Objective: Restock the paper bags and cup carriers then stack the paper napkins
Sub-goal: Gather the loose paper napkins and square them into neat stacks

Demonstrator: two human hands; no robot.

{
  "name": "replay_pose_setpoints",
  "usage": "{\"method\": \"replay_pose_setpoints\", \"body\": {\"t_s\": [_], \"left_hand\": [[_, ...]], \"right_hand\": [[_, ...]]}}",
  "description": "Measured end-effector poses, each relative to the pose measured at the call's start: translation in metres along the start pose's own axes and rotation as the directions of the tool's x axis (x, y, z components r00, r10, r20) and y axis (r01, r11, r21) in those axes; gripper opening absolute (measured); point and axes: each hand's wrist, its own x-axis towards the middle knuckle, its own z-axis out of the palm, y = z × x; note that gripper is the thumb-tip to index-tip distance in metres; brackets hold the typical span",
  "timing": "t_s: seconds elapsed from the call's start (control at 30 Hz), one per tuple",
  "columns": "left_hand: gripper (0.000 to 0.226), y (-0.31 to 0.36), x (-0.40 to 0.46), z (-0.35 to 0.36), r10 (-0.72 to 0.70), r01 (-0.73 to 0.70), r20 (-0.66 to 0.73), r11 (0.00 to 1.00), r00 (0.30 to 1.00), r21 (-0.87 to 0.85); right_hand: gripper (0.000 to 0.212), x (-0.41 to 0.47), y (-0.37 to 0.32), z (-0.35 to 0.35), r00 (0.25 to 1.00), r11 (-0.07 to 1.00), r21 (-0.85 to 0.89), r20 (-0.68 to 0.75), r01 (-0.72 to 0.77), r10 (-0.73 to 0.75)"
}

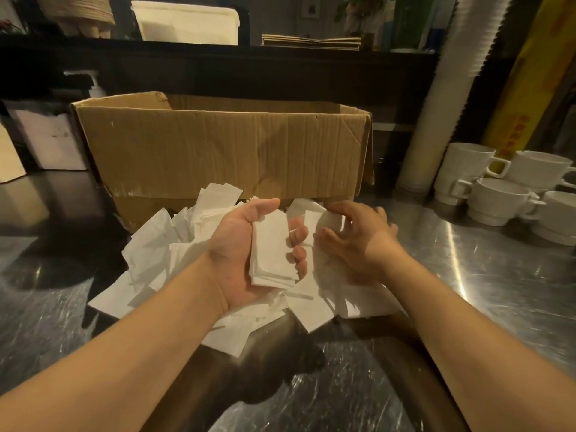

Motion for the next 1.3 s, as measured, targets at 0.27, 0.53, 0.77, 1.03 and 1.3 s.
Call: {"method": "replay_pose_setpoints", "body": {"t_s": [0.27, 0.53, 0.77, 1.03, 1.3], "left_hand": [[0.047, 0.0, 0.001, -0.002, 0.002, -0.001, -0.008, 1.0, 1.0, 0.027], [0.053, -0.001, 0.001, 0.0, 0.009, -0.007, -0.043, 0.999, 0.999, 0.042], [0.055, -0.002, 0.001, 0.002, 0.007, -0.002, -0.074, 0.998, 0.997, 0.062], [0.054, -0.002, 0.002, 0.001, 0.014, -0.01, -0.067, 0.998, 0.998, 0.062], [0.057, 0.0, 0.002, 0.0, 0.02, -0.019, -0.009, 0.999, 1.0, 0.04]], "right_hand": [[0.021, 0.003, 0.011, 0.002, 0.99, 0.994, 0.022, -0.093, 0.106, -0.104], [0.041, 0.002, -0.002, -0.003, 1.0, 0.987, -0.158, 0.015, -0.014, 0.017], [0.051, 0.003, -0.002, 0.003, 0.996, 0.986, -0.166, 0.08, -0.035, 0.049], [0.013, 0.008, 0.004, 0.002, 1.0, 0.999, -0.047, 0.009, -0.002, 0.003], [0.02, 0.003, 0.012, -0.001, 0.994, 0.882, 0.471, -0.099, 0.013, 0.039]]}}
